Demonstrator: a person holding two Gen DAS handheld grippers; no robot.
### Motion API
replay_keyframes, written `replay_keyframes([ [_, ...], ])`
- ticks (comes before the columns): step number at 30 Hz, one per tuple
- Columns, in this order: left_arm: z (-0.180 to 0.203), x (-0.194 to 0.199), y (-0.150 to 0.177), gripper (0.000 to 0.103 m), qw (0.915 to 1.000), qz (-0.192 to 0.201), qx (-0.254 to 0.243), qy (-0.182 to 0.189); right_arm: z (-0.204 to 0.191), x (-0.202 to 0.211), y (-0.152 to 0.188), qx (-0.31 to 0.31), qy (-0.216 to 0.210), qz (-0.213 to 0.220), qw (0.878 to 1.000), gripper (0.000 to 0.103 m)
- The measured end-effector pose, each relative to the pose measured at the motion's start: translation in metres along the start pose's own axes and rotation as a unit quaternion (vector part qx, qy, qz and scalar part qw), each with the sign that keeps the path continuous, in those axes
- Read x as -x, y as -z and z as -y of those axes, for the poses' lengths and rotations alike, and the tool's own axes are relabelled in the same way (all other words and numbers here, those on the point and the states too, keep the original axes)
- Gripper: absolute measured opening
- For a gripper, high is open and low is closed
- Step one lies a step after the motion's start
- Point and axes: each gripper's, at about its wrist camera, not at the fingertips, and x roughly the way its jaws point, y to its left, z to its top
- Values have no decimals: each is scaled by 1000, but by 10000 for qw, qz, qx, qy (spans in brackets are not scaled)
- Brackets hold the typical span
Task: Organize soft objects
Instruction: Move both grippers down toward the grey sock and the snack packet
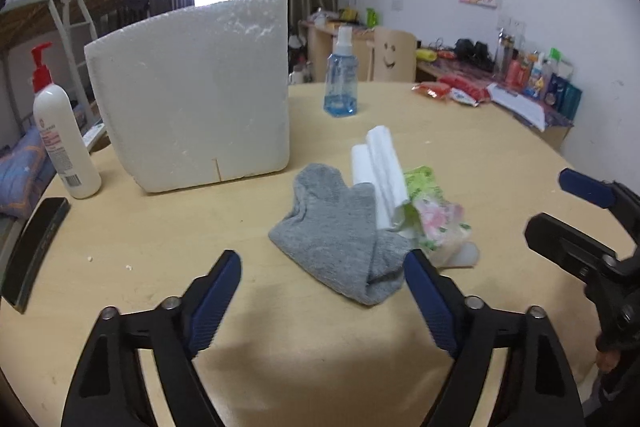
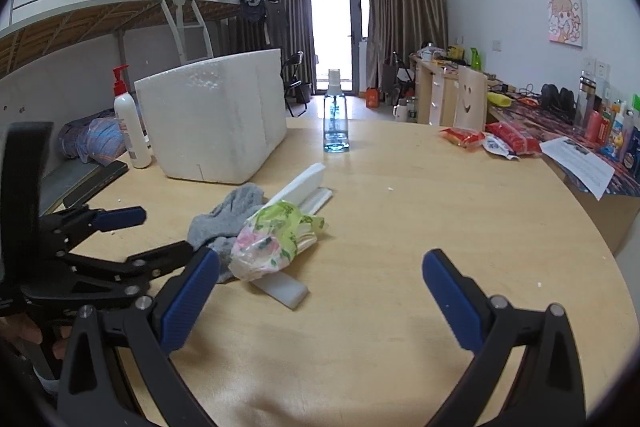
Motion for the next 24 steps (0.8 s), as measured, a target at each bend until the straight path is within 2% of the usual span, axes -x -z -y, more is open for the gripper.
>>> replay_keyframes([
  [3, 3, -7, -3, 80, 9999, -121, -63, 101, -1, -5, -3, 15, -45, -38, 10000, 103],
  [7, 5, -16, -5, 70, 9993, -301, -70, 190, 1, -13, -5, 6, -113, -140, 9998, 103],
  [12, 5, -25, -7, 68, 9986, -484, -72, 178, 3, -22, -7, -51, -250, -251, 9994, 103],
  [16, 2, -27, -9, 53, 9983, -529, -34, 249, 3, -29, -11, -32, -282, -328, 9991, 103],
  [18, -1, -29, -10, 49, 9980, -555, 23, 315, 1, -33, -12, -15, -308, -366, 9989, 103],
  [24, 0, -30, -10, 24, 9966, -587, -1, 578, -5, -43, -12, 69, -356, -545, 9979, 103],
])
